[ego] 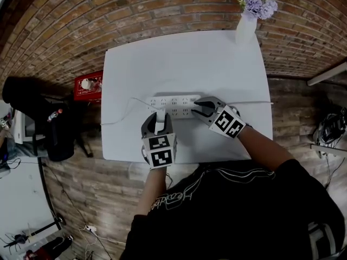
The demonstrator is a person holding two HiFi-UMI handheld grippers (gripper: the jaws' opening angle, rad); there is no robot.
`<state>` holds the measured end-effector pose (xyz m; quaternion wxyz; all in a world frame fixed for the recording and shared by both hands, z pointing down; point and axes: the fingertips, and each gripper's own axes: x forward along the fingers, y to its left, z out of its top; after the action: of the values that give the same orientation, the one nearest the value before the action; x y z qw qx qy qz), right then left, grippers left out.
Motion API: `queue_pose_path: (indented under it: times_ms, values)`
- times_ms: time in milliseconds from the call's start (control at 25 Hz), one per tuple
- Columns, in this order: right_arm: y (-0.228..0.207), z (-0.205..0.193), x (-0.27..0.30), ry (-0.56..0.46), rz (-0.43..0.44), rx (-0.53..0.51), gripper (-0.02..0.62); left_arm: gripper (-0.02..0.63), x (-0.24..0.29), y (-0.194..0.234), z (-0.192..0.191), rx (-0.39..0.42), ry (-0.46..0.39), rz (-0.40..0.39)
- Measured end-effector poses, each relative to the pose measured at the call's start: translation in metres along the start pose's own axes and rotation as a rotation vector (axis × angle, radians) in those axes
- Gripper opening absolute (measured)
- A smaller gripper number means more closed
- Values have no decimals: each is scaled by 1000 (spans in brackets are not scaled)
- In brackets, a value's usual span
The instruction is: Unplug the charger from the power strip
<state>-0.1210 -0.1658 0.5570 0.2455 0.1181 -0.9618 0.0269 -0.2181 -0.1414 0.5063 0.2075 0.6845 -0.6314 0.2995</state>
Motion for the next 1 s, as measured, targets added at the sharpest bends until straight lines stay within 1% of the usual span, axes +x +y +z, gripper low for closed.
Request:
queue_pose_path:
  times_ms: [40, 120, 160, 200, 240, 320, 400, 520, 680, 720, 760, 880, 920, 1000]
  values:
    - [0, -1, 0, 3, 2, -1, 84, 138, -1, 2, 1, -71, -8, -25]
    - [1, -3, 1, 15, 2, -12, 84, 137, -5, 19, 5, -279, -41, -71]
    - [1, -3, 1, 19, 2, -17, 84, 137, -9, 33, 10, -344, -64, -66]
    - [1, -3, 2, 19, 1, -19, 84, 137, -15, 46, 16, -362, -84, -46]
    - [1, -3, 2, 19, 1, -19, 84, 137, -20, 57, 22, -353, -98, -26]
    - [1, -3, 1, 20, 1, -15, 84, 137, -30, 67, 33, -341, -119, -27]
    - [1, -3, 1, 22, 1, -11, 84, 137, -37, 63, 39, -341, -138, -63]
    - [1, -4, 2, 25, 5, 1, 84, 137, -44, 42, 43, -351, -161, -149]
    - [-4, -7, 1, 45, 12, 60, 86, 137, -55, 21, 41, -407, -169, -240]
    - [-7, -5, -1, 41, 5, 76, 64, 137, -60, 17, 41, -426, -175, -258]
    - [-8, -1, -5, 27, -2, 88, 34, 137, -65, 15, 42, -444, -184, -273]
    - [-7, 25, -26, -49, -30, 115, 15, 137, -82, 11, 45, -480, -219, -305]
    - [-5, 34, -34, -76, -32, 144, 11, 137, -89, 9, 45, -495, -231, -317]
    - [3, 48, -51, -118, -1, 257, 6, 137, -105, 4, 46, -531, -261, -345]
